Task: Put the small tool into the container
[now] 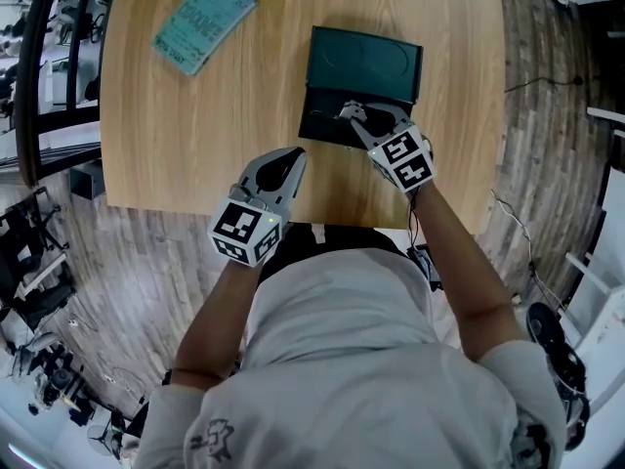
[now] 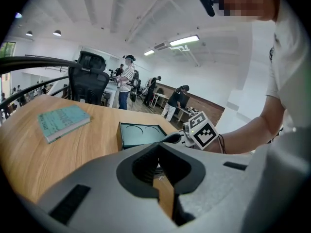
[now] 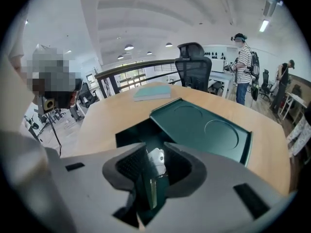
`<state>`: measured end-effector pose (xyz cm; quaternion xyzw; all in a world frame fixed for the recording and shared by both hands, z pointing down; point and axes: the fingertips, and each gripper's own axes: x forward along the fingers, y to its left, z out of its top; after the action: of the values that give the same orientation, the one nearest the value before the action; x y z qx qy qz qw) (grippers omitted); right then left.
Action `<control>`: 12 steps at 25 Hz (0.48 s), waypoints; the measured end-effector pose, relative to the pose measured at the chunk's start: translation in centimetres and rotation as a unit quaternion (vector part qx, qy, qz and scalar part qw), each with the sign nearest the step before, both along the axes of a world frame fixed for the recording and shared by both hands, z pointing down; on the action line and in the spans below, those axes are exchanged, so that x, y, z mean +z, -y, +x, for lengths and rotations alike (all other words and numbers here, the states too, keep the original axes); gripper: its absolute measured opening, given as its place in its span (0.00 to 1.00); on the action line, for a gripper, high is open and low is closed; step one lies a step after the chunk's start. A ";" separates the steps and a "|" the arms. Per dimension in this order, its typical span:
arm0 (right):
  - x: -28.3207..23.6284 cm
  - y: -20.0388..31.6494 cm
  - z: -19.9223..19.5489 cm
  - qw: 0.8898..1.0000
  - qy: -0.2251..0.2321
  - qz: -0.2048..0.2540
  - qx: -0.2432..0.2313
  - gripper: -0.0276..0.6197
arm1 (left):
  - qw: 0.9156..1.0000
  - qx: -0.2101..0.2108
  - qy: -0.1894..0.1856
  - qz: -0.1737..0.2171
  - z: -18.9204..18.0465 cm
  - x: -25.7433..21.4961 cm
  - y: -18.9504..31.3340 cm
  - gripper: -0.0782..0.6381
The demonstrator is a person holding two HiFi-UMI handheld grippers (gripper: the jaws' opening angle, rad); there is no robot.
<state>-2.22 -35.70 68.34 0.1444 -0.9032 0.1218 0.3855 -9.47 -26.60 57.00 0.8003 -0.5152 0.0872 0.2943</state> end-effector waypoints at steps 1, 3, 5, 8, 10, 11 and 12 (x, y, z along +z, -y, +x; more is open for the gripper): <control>-0.7 -0.3 0.0 1.000 0.004 0.005 0.004 0.23 | 1.000 0.003 0.001 0.005 -0.1 -0.5 -0.3 0.12; -2.5 -0.9 0.0 1.000 0.014 0.020 0.009 0.23 | 1.000 0.010 0.005 0.015 -0.6 -1.6 -1.0 0.12; -4.5 -1.4 -0.3 0.999 0.029 0.042 0.011 0.21 | 0.999 0.017 0.009 0.029 -1.5 -2.7 -1.5 0.12; -7.7 -2.3 -0.6 0.996 0.051 0.073 0.022 0.18 | 0.998 0.026 0.018 0.049 -3.0 -4.4 -2.4 0.12; -9.9 -3.6 -0.5 0.994 0.063 0.088 0.032 0.17 | 0.997 0.033 0.024 0.060 -3.7 -5.6 -3.4 0.12; -11.1 -4.3 -0.4 0.992 0.069 0.094 0.037 0.15 | 0.997 0.036 0.026 0.066 -3.9 -6.3 -4.0 0.12; -12.2 -5.1 -0.2 0.991 0.077 0.099 0.043 0.14 | 0.996 0.038 0.027 0.073 -4.1 -7.1 -4.5 0.12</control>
<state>-2.46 -30.63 56.11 0.2107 -0.9307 0.0588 0.2933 -13.57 -22.09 49.90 0.8361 -0.4968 0.0821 0.2179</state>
